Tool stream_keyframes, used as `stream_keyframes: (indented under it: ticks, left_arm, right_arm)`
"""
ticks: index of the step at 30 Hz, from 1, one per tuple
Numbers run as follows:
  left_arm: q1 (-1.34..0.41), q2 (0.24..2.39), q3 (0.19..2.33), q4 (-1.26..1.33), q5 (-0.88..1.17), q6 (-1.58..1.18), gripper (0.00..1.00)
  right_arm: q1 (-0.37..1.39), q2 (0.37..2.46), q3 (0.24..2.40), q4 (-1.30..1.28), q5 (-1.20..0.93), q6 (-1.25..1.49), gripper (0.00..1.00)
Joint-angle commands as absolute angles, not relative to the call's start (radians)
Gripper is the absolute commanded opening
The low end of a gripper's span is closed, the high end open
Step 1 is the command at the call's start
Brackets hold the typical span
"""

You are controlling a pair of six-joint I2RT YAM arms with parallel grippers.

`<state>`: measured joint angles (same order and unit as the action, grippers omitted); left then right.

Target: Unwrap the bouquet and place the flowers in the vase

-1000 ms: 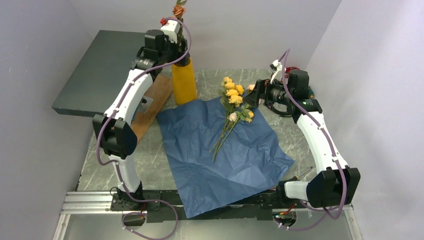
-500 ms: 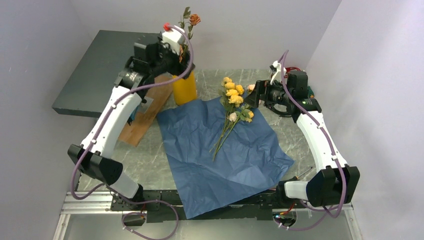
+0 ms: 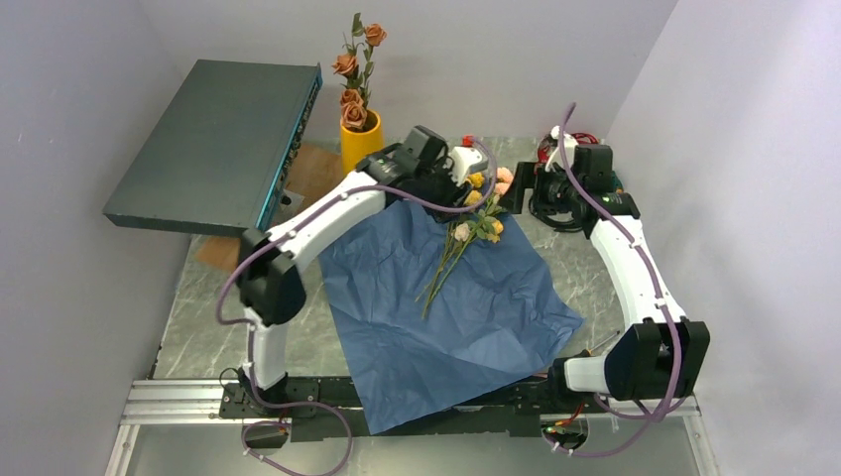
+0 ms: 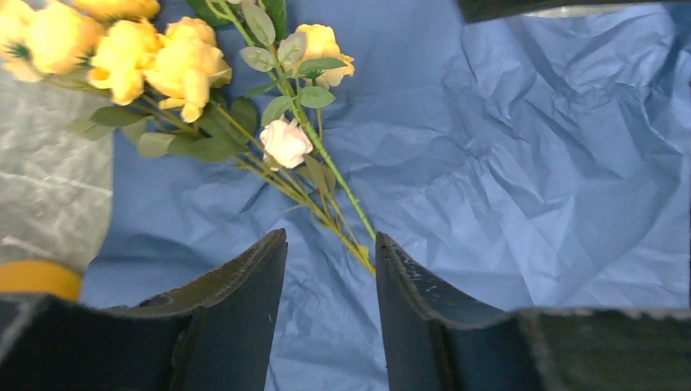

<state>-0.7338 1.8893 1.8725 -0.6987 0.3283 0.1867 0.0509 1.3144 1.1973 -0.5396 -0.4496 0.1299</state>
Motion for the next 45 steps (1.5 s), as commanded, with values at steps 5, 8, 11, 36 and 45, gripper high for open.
stream_keyframes:
  ticks: [5, 8, 11, 36, 45]
  left_arm:
    - [-0.759, 2.171, 2.114, -0.699, 0.380, 0.007, 0.43]
    - [-0.764, 2.265, 2.186, -0.683, 0.376, 0.006, 0.44]
    - [-0.767, 2.333, 2.241, -0.652, 0.369, 0.006, 0.44]
    - [-0.775, 2.541, 2.392, -0.474, 0.359, -0.042, 0.19]
    - [-0.754, 2.291, 2.224, -0.274, 0.378, -0.229, 0.02]
  right_arm:
    - [-0.101, 1.328, 1.191, -0.597, -0.396, 0.134, 1.00]
    - [-0.128, 1.324, 1.182, -0.605, -0.390, 0.125, 1.00]
    - [-0.136, 1.314, 1.171, -0.604, -0.393, 0.122, 1.00]
    - [-0.163, 1.308, 1.149, -0.611, -0.421, 0.088, 0.98]
    - [-0.163, 1.316, 1.154, -0.593, -0.486, 0.108, 0.97]
